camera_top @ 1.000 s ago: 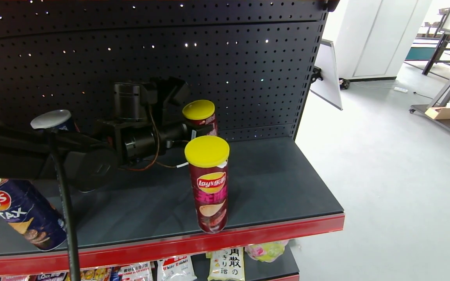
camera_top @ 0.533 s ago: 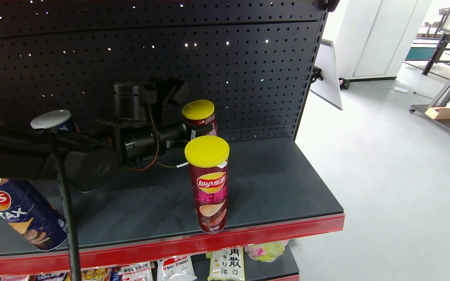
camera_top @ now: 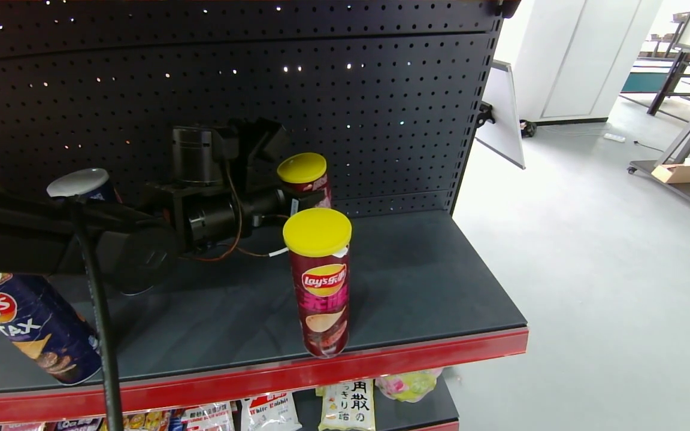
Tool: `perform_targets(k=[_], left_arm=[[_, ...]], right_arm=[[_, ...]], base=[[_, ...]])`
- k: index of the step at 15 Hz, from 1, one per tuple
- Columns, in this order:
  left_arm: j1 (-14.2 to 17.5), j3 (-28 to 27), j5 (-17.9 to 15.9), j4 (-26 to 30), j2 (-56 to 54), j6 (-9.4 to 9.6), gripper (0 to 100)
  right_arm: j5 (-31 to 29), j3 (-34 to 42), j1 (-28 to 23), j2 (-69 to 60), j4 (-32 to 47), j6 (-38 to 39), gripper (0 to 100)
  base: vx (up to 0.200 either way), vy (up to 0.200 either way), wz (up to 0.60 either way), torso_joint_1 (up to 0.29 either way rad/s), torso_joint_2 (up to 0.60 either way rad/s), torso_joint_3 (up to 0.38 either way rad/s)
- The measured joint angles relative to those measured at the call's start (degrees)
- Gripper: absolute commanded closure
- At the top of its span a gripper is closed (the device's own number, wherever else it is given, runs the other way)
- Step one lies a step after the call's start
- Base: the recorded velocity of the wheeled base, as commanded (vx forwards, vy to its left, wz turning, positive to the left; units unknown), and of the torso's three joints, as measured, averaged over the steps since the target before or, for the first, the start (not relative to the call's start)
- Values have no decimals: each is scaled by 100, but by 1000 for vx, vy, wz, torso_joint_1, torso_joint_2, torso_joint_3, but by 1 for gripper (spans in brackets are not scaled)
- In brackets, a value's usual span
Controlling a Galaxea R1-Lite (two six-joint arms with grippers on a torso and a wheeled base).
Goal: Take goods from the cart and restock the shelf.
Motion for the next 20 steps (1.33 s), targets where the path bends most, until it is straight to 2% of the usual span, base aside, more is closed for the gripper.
perform_targets(k=[20], left_arm=[[-11, 20, -39, 2, -63, 16, 100]], right_arm=[[1, 0, 2, 0, 0, 0, 0]], base=[[0, 0, 0, 0, 0, 0]])
